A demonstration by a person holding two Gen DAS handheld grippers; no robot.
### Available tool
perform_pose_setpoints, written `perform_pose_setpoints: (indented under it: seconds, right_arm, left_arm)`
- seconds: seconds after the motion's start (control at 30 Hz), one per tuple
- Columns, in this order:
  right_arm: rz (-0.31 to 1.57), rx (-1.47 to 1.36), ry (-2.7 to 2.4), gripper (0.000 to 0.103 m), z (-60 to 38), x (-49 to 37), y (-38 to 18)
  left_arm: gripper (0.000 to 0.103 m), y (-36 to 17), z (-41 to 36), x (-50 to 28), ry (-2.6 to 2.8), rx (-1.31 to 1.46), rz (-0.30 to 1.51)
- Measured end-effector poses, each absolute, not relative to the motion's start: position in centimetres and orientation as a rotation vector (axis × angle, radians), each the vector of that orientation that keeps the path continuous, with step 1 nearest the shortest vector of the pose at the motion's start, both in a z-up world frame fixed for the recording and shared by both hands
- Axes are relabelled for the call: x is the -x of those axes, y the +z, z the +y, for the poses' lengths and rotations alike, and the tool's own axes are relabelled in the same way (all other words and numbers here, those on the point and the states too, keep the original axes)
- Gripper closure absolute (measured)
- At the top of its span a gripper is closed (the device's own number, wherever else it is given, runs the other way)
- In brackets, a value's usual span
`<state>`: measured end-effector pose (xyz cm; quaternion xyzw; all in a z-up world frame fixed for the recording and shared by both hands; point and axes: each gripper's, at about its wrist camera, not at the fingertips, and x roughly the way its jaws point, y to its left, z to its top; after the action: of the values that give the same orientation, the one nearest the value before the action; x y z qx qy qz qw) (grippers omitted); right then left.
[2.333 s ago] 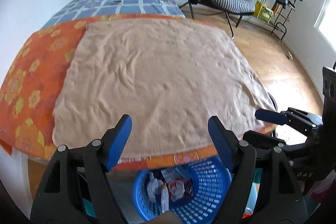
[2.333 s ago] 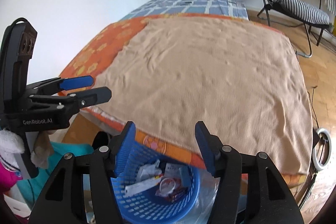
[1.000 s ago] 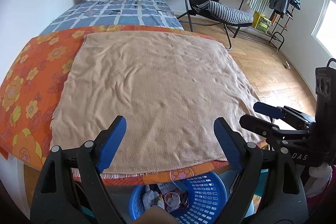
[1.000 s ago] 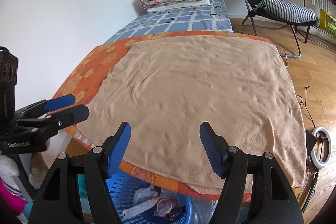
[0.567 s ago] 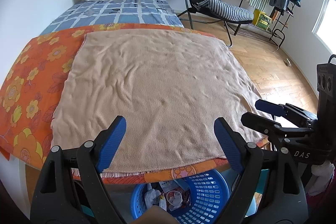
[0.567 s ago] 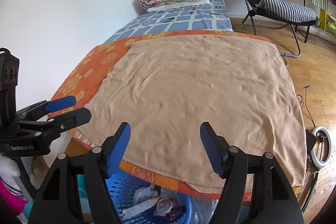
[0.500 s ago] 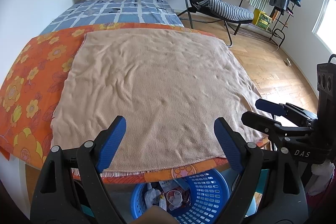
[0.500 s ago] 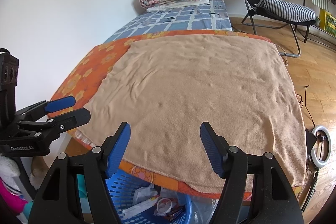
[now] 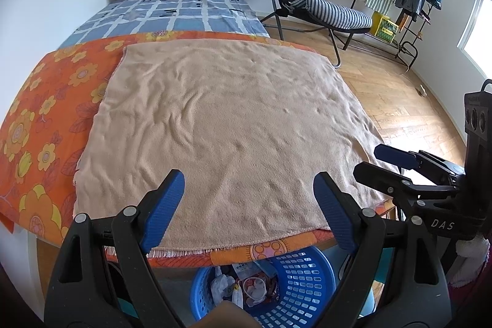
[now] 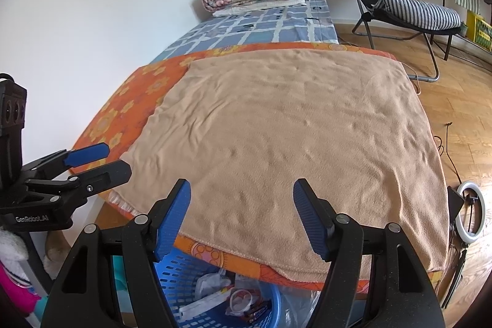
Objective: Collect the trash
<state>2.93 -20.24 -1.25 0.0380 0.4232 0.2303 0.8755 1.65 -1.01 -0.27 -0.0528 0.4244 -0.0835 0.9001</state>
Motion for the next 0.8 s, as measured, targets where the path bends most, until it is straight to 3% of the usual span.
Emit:
perform_pose_setpoints:
  seconds: [0.8]
  right_arm:
    - [0.889, -0.081, 0.482, 0.034, -20.1, -2.88, -1.41]
  left_arm:
    - [0.015, -0.22, -1.07, -1.67, -0.173, 0.111, 0.88]
